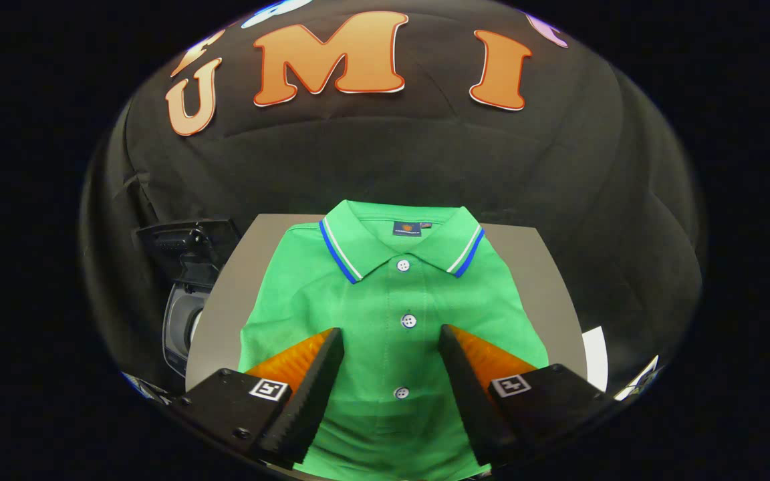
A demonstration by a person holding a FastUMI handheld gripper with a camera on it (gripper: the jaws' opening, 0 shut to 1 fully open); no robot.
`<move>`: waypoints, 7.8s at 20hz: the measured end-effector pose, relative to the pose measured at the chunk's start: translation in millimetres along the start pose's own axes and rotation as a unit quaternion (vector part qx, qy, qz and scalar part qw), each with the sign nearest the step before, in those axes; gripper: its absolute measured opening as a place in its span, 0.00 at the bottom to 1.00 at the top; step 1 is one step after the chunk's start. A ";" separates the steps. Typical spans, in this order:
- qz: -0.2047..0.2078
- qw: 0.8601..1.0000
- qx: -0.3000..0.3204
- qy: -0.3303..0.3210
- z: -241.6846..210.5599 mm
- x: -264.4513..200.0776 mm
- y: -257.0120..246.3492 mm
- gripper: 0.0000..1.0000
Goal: Put the clothes into the washing machine and then close the washing machine lid.
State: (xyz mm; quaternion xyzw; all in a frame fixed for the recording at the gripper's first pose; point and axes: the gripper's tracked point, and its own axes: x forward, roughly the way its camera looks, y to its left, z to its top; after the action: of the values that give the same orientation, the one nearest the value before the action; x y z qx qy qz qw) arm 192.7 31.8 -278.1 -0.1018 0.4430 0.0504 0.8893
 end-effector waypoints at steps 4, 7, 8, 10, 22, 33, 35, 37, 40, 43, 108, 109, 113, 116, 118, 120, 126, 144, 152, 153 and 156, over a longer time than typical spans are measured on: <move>-0.002 1.000 -0.003 0.000 -2.1 0.4 -8.4 0.52; -0.006 1.000 0.006 -0.002 -0.7 0.8 -12.8 0.36; -0.007 1.000 0.005 -0.004 -0.6 -1.1 -13.9 0.29; -0.011 1.000 -0.001 -0.020 -1.1 1.8 -12.3 0.15; 0.019 0.956 0.061 -0.286 33.7 -54.3 -15.9 0.08; 0.039 0.909 0.062 -0.410 77.5 -180.7 48.4 0.07; 0.035 0.907 0.050 -0.417 80.0 -199.3 64.3 0.08; 0.031 0.904 0.044 -0.424 81.9 -216.8 84.4 0.08; 0.038 0.897 0.048 -0.437 85.2 -242.0 123.7 0.07; 0.047 0.893 0.054 -0.445 85.7 -256.9 160.0 0.07; 0.053 0.982 0.065 0.171 -215.7 265.2 447.2 0.08; 0.056 0.980 0.060 0.181 -218.7 267.0 446.7 0.08; 0.062 0.977 0.055 0.195 -220.7 266.4 448.3 0.32; 0.071 0.974 0.042 0.213 -226.5 262.2 451.6 0.61; 0.076 0.971 0.042 0.225 -228.2 258.1 454.7 0.80; 0.077 0.971 0.040 0.223 -230.7 256.6 453.7 0.99; 0.074 0.975 0.037 0.206 -226.4 246.4 451.2 0.99; 0.107 0.990 -0.017 -0.092 -44.1 71.3 448.6 0.99; 0.120 0.973 0.012 -0.195 85.6 20.5 437.9 0.98; 0.115 0.973 0.010 -0.202 100.2 25.2 436.0 0.98; 0.105 0.975 0.007 -0.198 128.1 49.3 430.0 0.98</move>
State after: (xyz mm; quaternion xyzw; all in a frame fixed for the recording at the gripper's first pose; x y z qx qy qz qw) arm 244.7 479.5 -301.0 -0.0363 0.2671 0.1594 0.9497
